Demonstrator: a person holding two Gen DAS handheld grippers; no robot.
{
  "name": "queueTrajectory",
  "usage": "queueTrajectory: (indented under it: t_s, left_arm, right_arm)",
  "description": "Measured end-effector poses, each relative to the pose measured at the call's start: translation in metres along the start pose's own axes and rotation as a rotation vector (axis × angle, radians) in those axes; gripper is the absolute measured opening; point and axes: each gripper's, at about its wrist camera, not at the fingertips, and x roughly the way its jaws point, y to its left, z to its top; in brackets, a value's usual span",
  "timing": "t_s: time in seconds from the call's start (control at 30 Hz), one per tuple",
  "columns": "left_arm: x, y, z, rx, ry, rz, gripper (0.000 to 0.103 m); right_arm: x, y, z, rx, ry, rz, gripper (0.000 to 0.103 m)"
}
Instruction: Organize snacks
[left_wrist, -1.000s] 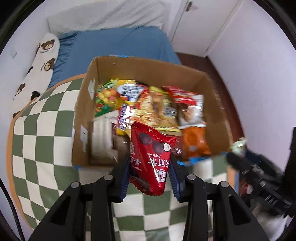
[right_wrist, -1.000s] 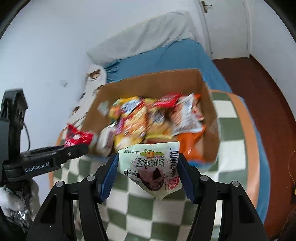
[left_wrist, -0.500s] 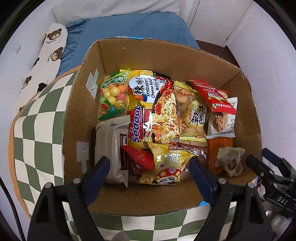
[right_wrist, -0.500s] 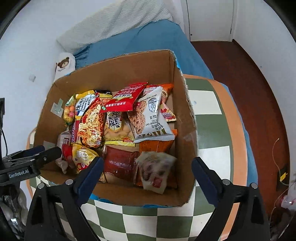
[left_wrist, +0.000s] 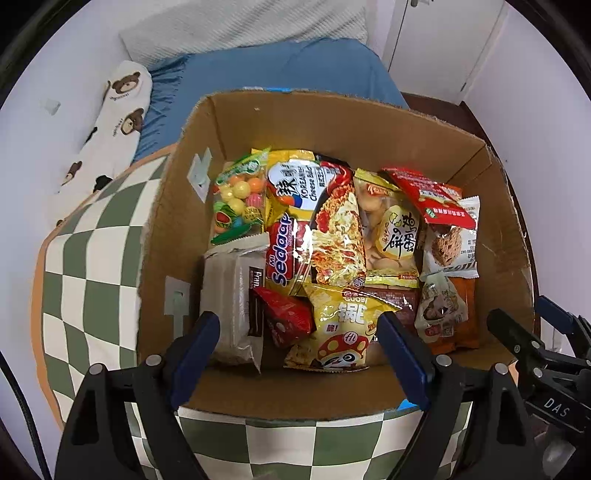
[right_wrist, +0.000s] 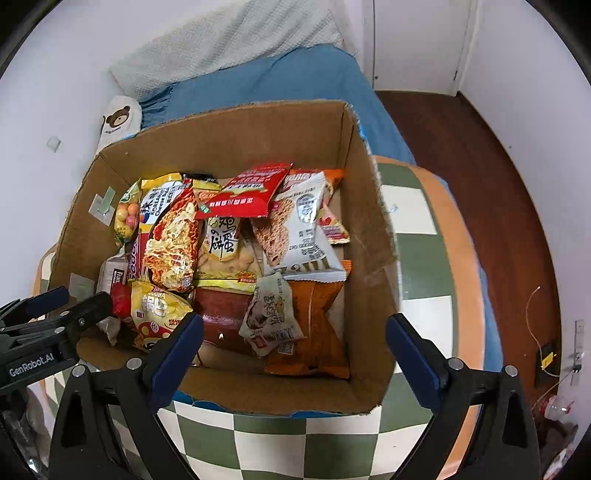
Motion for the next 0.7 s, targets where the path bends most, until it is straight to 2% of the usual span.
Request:
queueTrajectory:
  t_s: [0.3, 0.57, 0.7]
  left_arm:
    - [-0.05, 0.003, -0.028, -0.015, -0.12, 0.001, 0.087]
    - [-0.108, 0.011, -0.072, -0.023, -0.222, 0.0, 0.087]
    - [-0.142, 0.013, -0.096, -0.02, -0.272, 0.03, 0.087]
  right_arm:
    - [-0.052, 0.008, -0.015, -0.02, -0.111, -0.002, 0.101]
    - [-0.116, 0.018, -0.058, -0.036, -0.215, 0.006, 0.101]
    - [-0.157, 0.021, -0.083, -0.038, -0.28, 0.012, 0.102]
